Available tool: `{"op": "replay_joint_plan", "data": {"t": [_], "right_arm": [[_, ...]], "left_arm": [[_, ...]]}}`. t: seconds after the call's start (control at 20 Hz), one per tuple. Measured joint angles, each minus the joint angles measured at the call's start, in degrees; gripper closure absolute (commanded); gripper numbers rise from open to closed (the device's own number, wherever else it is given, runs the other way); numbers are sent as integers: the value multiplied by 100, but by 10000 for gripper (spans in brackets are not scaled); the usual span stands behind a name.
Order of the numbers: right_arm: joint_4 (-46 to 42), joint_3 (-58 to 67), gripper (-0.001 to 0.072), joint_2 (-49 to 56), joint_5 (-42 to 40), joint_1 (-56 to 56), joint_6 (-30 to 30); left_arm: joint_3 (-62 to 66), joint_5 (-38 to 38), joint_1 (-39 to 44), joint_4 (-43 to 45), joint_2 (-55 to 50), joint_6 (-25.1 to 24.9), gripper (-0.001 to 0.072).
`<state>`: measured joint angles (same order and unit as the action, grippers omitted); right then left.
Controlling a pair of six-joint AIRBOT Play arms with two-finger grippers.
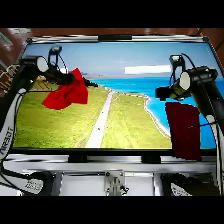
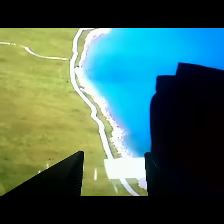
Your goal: Fold the shirts.
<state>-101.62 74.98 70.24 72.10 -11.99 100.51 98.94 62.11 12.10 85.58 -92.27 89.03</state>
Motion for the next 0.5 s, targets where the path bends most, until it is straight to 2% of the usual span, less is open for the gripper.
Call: {"op": "replay_joint_plan", "data": {"t": [0.25,0.5], "right_arm": [[-1062,0,229,-1082,-26,0,186],[-1364,7,229,-2173,131,2,433]], "left_arm": [[708,205,1043,-52,1213,66,675],[402,651,2308,-31,1574,496,675]]}}
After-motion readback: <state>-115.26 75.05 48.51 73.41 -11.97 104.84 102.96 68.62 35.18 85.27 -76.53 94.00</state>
